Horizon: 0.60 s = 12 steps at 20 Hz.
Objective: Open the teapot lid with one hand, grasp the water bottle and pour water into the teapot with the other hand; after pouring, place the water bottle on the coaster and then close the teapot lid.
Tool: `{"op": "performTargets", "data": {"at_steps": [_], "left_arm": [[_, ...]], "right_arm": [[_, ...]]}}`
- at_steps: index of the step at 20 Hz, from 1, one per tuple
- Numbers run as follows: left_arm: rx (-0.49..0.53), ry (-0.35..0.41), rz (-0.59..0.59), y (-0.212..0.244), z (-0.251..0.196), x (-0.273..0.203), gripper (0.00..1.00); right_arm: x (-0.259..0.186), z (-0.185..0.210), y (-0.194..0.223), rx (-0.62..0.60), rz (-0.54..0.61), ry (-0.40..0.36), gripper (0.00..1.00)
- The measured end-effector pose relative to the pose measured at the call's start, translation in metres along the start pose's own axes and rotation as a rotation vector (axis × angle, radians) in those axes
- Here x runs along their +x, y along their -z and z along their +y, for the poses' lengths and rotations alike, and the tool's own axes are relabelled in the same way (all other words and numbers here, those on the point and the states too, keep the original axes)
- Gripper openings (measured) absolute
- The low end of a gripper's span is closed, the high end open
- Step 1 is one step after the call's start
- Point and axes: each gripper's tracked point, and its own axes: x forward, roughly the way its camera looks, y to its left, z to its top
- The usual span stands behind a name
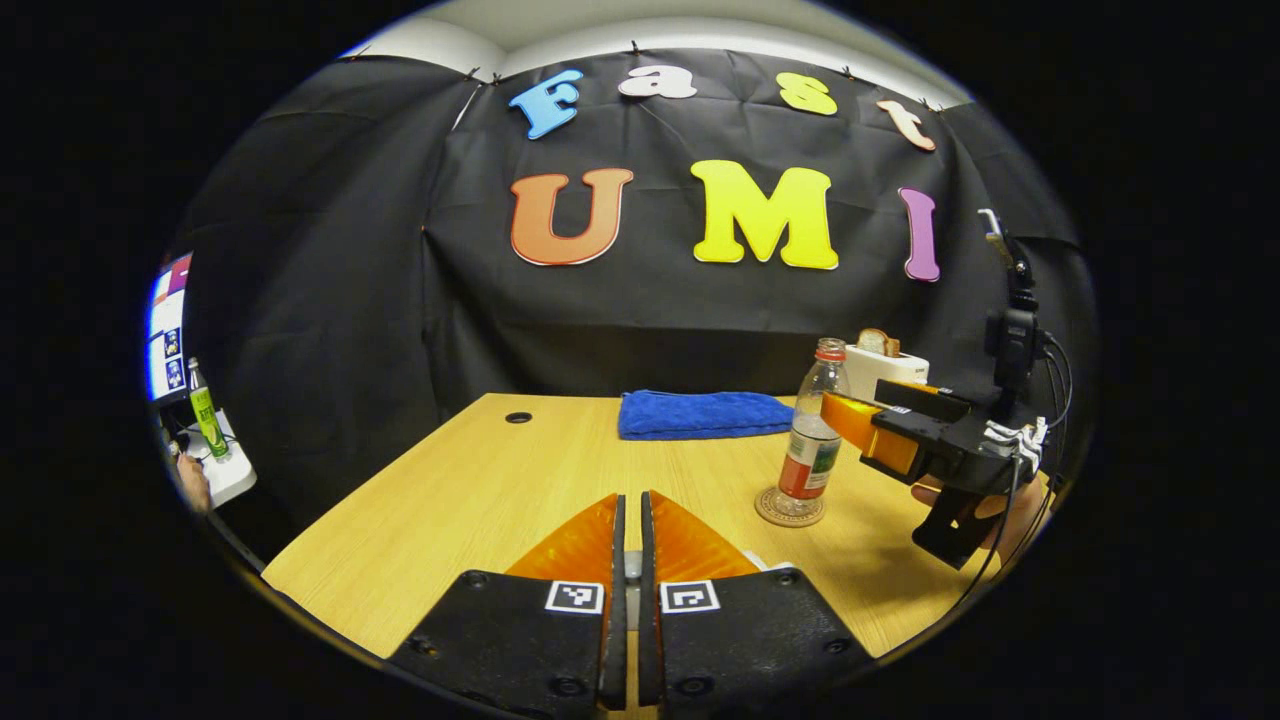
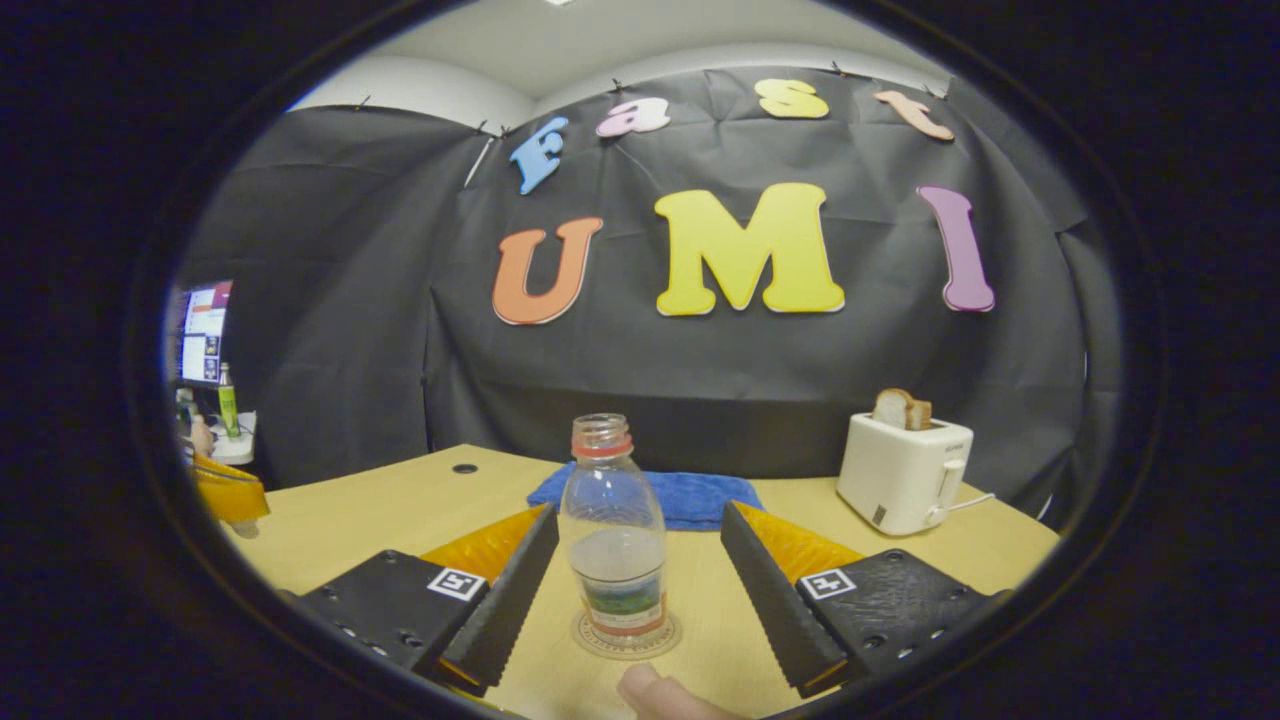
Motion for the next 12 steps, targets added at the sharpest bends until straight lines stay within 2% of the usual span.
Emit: {"op": "performTargets", "data": {"at_steps": [2,7,12], "left_arm": [[0.006,0.013,0.003,0.009,-0.007,0.013,0.07],[0.002,0.045,0.079,0.052,-0.024,0.041,0.07],[-0.01,0.085,0.024,0.043,-0.037,0.043,0.07]], "right_arm": [[-0.016,0.001,-0.002,-0.004,-0.016,-0.021,0.98],[-0.049,-0.008,-0.003,-0.011,-0.057,-0.008,0.98],[-0.073,-0.016,0.009,0.015,-0.055,-0.004,0.98]]}}
